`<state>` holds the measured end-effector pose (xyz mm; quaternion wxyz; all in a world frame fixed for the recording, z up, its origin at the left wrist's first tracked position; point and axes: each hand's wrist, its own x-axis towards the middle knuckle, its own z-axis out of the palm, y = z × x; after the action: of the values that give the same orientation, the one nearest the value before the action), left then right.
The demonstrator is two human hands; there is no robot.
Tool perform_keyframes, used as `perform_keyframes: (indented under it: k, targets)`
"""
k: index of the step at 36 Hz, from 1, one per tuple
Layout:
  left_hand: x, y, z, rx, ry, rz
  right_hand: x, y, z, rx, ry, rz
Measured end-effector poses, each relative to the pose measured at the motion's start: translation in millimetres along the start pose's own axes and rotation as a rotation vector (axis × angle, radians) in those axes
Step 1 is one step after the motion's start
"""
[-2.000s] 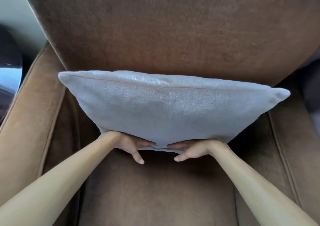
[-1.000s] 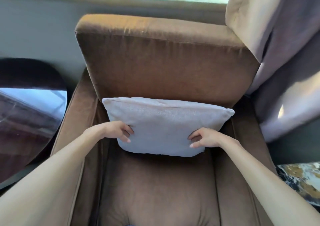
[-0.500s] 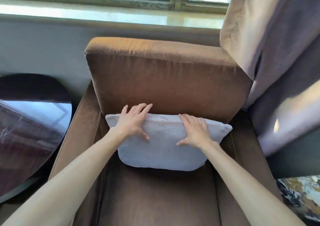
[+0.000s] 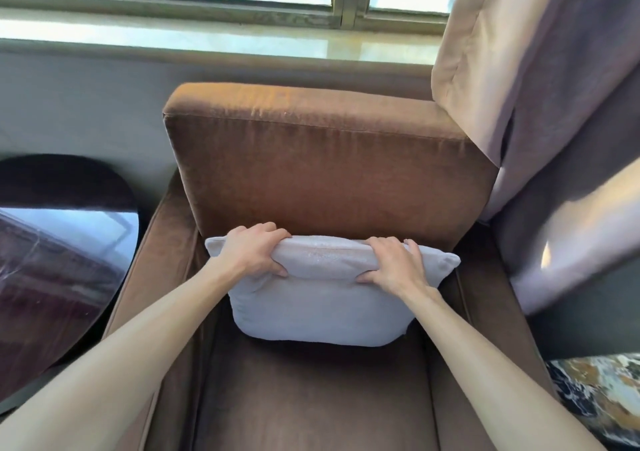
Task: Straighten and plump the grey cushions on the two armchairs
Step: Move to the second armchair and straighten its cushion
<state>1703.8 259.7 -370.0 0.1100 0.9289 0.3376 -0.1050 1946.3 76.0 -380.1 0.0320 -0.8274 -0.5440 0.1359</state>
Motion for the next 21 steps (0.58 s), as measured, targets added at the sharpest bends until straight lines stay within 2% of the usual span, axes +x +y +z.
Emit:
perform_keyframes:
  k: [4, 7, 12, 15, 21]
  targets:
    - [-13.7, -22.6, -3.0, 0.015, -0.033, -0.083, -11.8, 21.6, -6.3, 0.025, 0.003, 0.019]
    - [-18.5, -26.8, -0.2, 0.034, 0.007, -0.134, -19.5, 35.9, -9.8, -0.001, -0.026, 0.067]
    - [-12.6, -17.8, 4.0, 0.078, 0.057, -0.155, -20.8, 39.8, -11.7, -0.001, 0.034, 0.159]
    - [-17.9, -25.8, 0.9, 0.019, 0.052, -0.15, -20.0, 36.4, -8.7, -0.024, 0.062, 0.163]
    - [-41.0, -58.8, -11.0, -0.033, 0.07, -0.18, -32.1, 53.5, -22.7, 0.014, 0.003, 0.184]
